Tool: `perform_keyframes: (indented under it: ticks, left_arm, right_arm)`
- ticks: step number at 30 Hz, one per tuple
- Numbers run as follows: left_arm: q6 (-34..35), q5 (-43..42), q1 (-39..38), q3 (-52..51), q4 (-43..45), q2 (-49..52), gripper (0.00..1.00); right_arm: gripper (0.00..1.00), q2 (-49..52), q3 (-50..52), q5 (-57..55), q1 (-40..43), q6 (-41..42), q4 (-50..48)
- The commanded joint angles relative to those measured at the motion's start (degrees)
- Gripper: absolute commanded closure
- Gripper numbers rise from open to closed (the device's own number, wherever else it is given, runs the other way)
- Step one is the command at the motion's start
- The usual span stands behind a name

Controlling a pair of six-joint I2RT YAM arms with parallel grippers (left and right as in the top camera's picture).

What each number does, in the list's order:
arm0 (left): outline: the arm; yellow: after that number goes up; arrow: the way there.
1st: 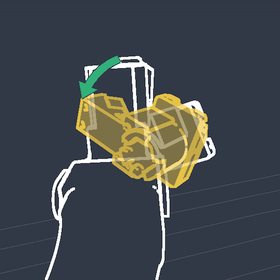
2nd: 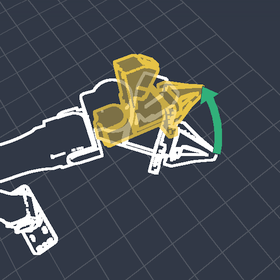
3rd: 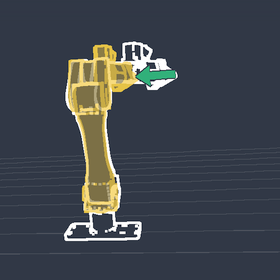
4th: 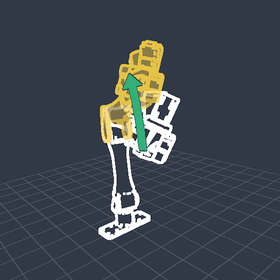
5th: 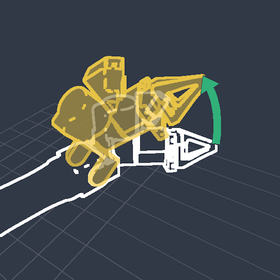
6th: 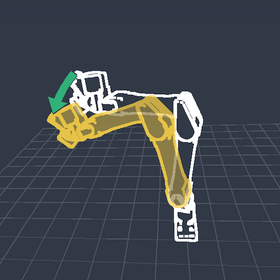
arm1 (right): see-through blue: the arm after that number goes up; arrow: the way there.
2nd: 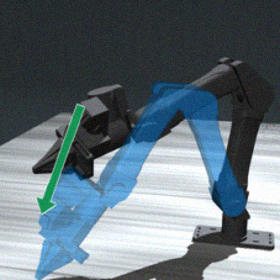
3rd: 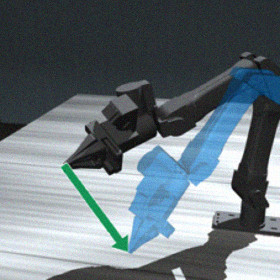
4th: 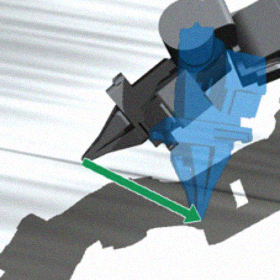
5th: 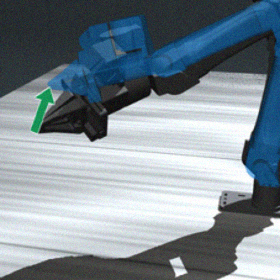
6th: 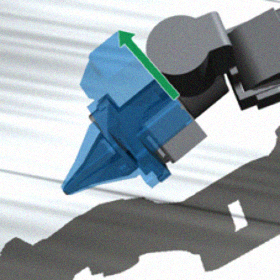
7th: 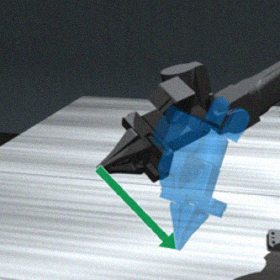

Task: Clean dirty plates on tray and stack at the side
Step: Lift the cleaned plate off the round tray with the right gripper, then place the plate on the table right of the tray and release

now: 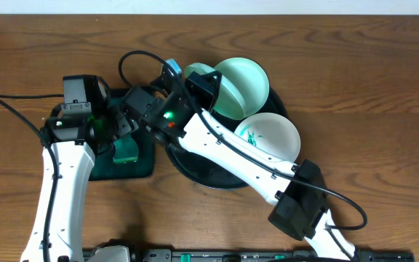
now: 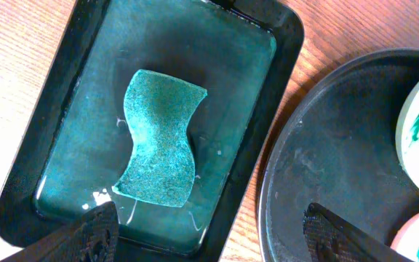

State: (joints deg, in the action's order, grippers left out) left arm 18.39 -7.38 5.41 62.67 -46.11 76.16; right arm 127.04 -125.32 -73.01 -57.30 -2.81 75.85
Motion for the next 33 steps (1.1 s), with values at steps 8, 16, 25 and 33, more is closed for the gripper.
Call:
perform_keyframes:
  ticks: [8,16,25,33]
  left_arm:
    - [0.7,-0.1,0.0,0.9,-0.1,-0.1,0.19]
    - [0.7,-0.1,0.0,0.9,-0.1,-0.1,0.18]
    - [0.7,-0.1,0.0,0.9,-0.1,-0.1,0.19]
    - [0.7,-0.1,-0.1,0.9,-0.2,-0.1,0.18]
  right_arm:
    - [0.99,-0.2,-1.4,3.6,0.1,-0.6,-0.3]
    - [0.99,-0.2,-1.4,28.3,7.2,3.3,-2.0]
    - [0.99,-1.2,-1.4,45.7,19.3,9.1,-1.4]
    - [0.99,-6.6,-1.4,62.1,31.6,10.7,-3.1]
